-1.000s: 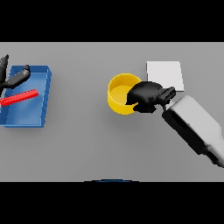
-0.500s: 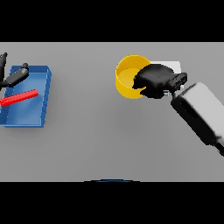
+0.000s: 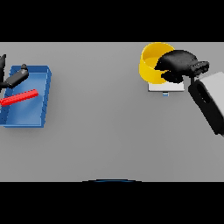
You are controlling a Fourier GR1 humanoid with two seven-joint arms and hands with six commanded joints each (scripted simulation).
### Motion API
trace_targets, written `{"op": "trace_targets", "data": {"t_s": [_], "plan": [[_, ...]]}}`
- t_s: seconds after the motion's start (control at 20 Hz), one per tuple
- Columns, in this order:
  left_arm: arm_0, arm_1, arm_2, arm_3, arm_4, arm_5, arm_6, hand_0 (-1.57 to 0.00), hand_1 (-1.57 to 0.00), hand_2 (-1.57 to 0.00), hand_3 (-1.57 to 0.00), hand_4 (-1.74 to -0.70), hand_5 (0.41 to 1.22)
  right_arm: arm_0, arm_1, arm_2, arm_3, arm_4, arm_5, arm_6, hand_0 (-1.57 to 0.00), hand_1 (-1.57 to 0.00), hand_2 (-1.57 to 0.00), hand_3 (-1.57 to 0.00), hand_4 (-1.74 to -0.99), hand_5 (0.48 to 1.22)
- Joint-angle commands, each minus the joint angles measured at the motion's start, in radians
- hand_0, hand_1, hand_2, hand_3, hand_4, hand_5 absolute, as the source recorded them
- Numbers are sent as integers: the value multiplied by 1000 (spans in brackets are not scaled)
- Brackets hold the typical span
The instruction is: Pick up the red beaker and tilt it to pour out 1 green nut into yellow bowl. Pick up the yellow bowl and place it on the metallic measuring scale.
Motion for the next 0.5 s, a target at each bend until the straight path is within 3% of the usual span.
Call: {"op": "trace_targets", "data": {"t_s": [0.0,0.25,0.45], "plan": [[-4,2,3,-2,3,-1,2,1,1,1,1,-833,769,-11,2,1,30,6,-16,-7,-1571,-1571,-1571,-1181,-1720,1221],[3,9,3,8,0,-9,-3,1,1,1,1,-819,763,-45,21,3,234,28,-103,-48,-1571,-1571,-1571,-1227,-1722,1221],[0,4,-1,2,-1,-8,5,1,1,1,1,-811,753,-56,43,15,344,39,-178,-85,-1571,-1567,-1571,-1390,-1724,1221]]}}
